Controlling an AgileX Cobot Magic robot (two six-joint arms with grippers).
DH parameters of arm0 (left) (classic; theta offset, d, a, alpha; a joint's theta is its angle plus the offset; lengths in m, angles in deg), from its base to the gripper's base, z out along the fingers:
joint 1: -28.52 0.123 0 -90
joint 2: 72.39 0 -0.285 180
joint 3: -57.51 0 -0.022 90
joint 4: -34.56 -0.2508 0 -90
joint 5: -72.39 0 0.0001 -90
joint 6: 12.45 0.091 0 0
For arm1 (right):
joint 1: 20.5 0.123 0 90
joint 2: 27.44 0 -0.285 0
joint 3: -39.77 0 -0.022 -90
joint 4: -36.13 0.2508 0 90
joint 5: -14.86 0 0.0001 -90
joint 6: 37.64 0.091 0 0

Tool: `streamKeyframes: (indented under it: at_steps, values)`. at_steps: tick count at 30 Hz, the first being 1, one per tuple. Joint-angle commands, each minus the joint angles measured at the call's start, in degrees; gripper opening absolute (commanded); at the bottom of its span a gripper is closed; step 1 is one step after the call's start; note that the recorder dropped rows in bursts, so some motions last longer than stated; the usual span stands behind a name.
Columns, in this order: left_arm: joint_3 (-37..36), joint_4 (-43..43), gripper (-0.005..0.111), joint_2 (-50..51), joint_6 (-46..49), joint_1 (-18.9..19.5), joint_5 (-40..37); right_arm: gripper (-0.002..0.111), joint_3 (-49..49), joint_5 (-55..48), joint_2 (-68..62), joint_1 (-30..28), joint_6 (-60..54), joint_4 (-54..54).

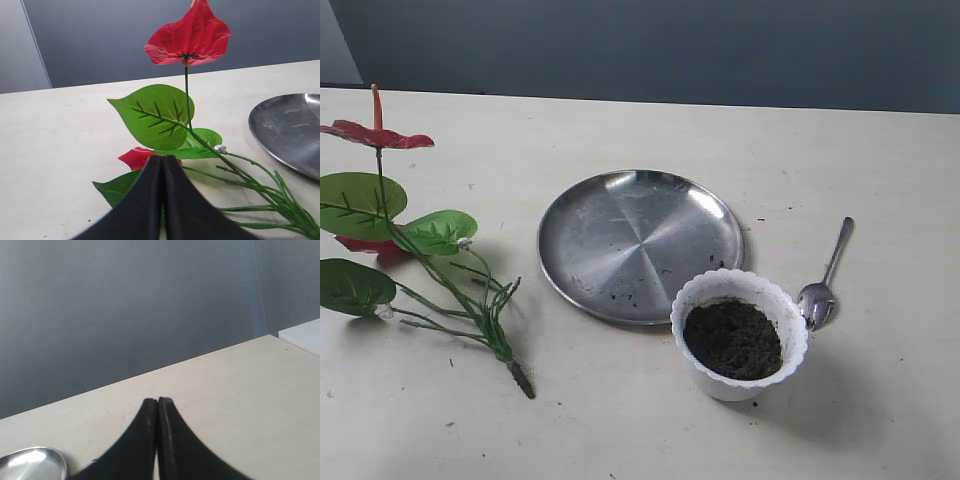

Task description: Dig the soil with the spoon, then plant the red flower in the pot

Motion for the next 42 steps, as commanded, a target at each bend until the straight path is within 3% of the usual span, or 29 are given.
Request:
streamKeyframes:
  at_steps: [1,9,17,21,27,36,42]
  values:
    - [0.1,0.0,0.001,-0.1,-0.3,-0.3,0.8,0.000,-0.1,0.2,0.2,-0.4,-0.2,-0.1]
    - [0.1,0.0,0.001,-0.1,-0.3,-0.3,0.8,0.000,-0.1,1.4,0.2,-0.4,0.4,2.6]
    - [0.1,0.0,0.001,-0.1,-0.3,-0.3,0.8,0.000,-0.1,17.0,0.2,-0.3,7.4,30.6]
    - [0.1,0.0,0.001,-0.1,-0.3,-0.3,0.8,0.000,-0.1,18.5,0.2,-0.3,10.3,41.7]
    - [0.1,0.0,0.001,-0.1,-0.3,-0.3,0.8,0.000,-0.1,18.8,0.2,-0.3,10.3,41.9]
    - [0.1,0.0,0.001,-0.1,-0.3,-0.3,0.8,0.000,-0.1,31.6,0.2,-0.3,14.6,41.8]
    - [0.1,0.0,0.001,-0.1,-0.3,-0.3,0.8,0.000,1.3,32.9,-0.5,-0.3,10.2,26.7]
